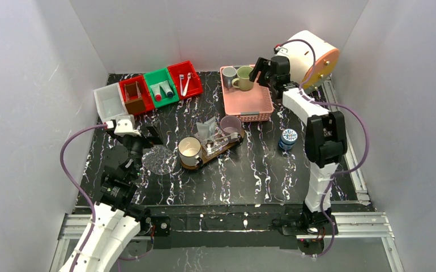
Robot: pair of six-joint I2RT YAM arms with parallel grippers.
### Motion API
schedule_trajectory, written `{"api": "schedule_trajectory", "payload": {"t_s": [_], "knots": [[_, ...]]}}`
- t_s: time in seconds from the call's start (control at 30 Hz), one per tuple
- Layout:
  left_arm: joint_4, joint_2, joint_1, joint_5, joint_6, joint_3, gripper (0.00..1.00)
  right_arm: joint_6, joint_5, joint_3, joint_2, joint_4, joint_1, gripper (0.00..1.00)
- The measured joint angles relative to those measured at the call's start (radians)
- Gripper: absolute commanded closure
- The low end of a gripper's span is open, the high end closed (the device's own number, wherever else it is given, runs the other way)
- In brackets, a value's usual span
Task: Prepare toiletry sets of a toothbrush and toothpaste on the tray
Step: Pick up the cup from the storage box.
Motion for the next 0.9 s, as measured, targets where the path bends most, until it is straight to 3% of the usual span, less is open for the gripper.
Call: {"api": "schedule_trajectory", "payload": {"t_s": [0.3,0.5,0.67,0.9], "knots": [[0.001,0.014,0.0,0.015,-0.002,0.0,0.02,0.106,0.03,0.176,0.207,0.021,-0.008,0.38],[0.003,0.02,0.0,0.03,-0.002,0.0,0.02,0.14,0.06,0.29,0.321,0.031,-0.008,0.4],[0.009,0.024,0.0,0.043,-0.002,0.0,0.02,0.159,0.072,0.347,0.393,0.039,-0.008,0.41],[0.01,0.028,0.0,0.053,-0.001,0.0,0.02,0.17,0.087,0.359,0.443,0.059,-0.008,0.54]]}}
